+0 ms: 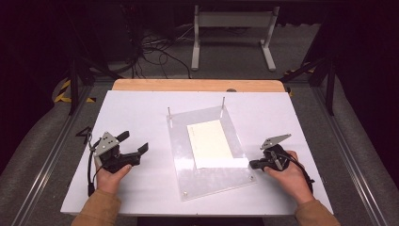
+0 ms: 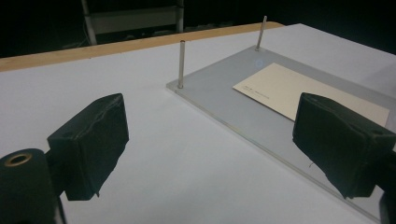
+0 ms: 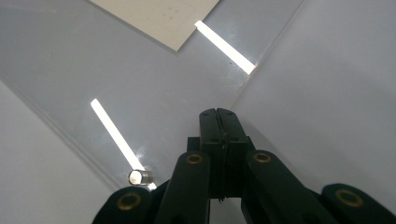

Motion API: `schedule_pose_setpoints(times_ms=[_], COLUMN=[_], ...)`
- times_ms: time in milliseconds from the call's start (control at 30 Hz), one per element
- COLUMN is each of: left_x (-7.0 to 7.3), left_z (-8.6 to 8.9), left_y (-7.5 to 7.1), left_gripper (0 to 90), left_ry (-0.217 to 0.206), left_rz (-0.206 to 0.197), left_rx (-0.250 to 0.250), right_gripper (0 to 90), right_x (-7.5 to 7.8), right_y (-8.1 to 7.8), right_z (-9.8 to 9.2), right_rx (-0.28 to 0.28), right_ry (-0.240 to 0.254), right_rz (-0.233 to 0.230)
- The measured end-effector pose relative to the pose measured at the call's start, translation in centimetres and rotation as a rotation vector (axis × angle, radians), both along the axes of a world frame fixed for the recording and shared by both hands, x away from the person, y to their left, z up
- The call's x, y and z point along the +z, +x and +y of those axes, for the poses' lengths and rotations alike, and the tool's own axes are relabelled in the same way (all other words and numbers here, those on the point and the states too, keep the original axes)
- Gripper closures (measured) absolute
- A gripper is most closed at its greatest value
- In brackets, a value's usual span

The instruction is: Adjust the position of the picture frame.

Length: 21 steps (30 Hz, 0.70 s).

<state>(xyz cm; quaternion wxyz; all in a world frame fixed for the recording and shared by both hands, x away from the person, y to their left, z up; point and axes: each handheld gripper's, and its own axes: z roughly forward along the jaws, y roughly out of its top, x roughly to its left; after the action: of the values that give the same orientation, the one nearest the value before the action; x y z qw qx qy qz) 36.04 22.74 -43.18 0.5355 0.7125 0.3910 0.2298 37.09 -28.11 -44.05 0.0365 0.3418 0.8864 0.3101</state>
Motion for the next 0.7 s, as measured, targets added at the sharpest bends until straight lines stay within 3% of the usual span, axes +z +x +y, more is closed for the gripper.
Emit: schedule_pose_setpoints(times_ms=[433, 533, 633, 700], left_x=[-0.1, -0.1, -0.2, -0.2], left_z=[-0.2, -0.1, 0.0, 0.1], left_y=[0.1, 0.1, 0.1, 0.0], left_gripper=[10.7, 10.7, 10.7, 10.7], left_ry=[0.003, 0.001, 0.0, 0.0], left_rz=[0.006, 0.006, 0.008, 0.012], left_rx=[-0.005, -0.004, -0.002, 0.001], right_gripper=[89.9, 88.5, 81.2, 78.9], right_x=[-0.6, -0.4, 0.2, 0.8], right_y=[-0.6, -0.7, -1.0, -1.4], right_z=[3.7, 3.9, 4.1, 4.2], right_rx=[0.1, 0.118, 0.14, 0.162], right_ry=[0.061, 0.044, 0.002, 0.021], right_rz=[0.005, -0.014, -0.035, -0.045])
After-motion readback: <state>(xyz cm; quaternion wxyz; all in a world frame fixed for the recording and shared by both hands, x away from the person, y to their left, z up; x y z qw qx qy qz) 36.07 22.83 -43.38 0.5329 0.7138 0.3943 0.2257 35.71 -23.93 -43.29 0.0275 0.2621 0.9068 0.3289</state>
